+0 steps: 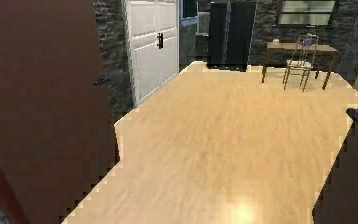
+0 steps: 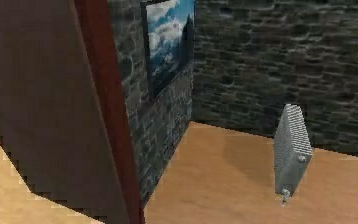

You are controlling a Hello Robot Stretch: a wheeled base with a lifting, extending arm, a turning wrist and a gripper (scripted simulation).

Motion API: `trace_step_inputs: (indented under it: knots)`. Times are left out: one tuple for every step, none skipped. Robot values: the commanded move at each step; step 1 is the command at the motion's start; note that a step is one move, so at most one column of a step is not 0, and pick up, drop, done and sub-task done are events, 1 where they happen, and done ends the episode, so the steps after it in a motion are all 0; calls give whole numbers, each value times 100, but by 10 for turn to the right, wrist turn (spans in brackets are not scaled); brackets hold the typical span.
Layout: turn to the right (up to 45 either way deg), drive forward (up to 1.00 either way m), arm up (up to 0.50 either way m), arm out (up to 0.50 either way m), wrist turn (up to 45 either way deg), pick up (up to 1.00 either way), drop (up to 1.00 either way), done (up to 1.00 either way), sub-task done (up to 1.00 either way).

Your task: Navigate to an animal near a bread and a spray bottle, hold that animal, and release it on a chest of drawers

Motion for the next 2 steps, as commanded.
trace_step_inputs:
  knots:
    - [60,0,0,0,0,0,0,0,0]
    - [0,20,0,0,0,0,0,0,0]
